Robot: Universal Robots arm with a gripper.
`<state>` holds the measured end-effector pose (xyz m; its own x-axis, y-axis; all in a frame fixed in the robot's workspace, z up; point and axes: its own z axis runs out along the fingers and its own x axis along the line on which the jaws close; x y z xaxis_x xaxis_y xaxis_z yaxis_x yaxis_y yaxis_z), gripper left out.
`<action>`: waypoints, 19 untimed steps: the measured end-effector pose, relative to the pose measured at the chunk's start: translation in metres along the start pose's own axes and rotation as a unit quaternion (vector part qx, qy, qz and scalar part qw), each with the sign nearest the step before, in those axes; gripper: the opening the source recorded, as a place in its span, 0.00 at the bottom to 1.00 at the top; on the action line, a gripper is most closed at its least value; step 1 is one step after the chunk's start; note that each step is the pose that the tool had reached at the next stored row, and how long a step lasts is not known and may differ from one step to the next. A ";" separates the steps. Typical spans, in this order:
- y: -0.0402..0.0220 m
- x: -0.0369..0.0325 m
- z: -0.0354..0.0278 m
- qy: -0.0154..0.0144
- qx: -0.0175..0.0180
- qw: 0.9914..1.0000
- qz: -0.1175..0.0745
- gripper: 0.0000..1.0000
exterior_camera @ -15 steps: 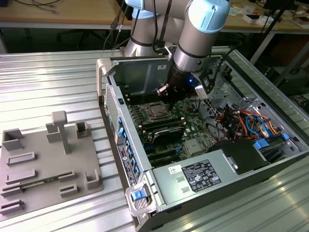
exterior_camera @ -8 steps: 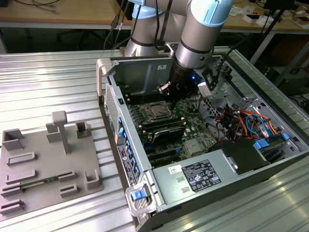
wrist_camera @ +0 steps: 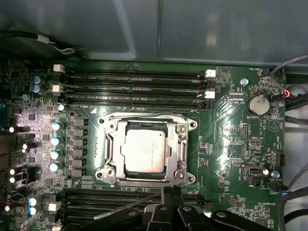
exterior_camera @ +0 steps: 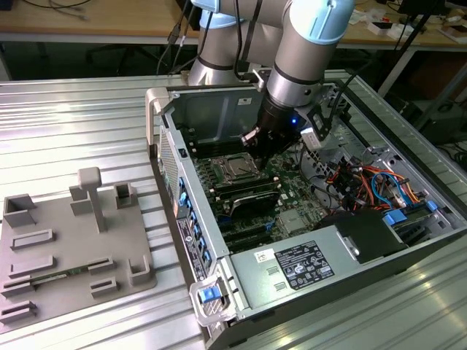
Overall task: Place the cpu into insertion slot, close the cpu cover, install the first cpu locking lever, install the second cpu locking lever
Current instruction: 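Install the second cpu locking lever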
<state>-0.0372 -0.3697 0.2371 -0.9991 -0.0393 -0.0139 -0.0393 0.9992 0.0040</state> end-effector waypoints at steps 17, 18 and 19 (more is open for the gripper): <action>-0.0005 0.0133 0.0050 0.005 0.000 1.000 0.000 0.11; -0.0005 0.0153 0.0061 0.006 0.000 1.000 0.000 0.11; -0.0004 0.0164 0.0069 0.007 0.000 1.000 0.000 0.11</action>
<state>-0.0536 -0.3707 0.2299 -0.9992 -0.0393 0.0003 -0.0393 0.9992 0.0047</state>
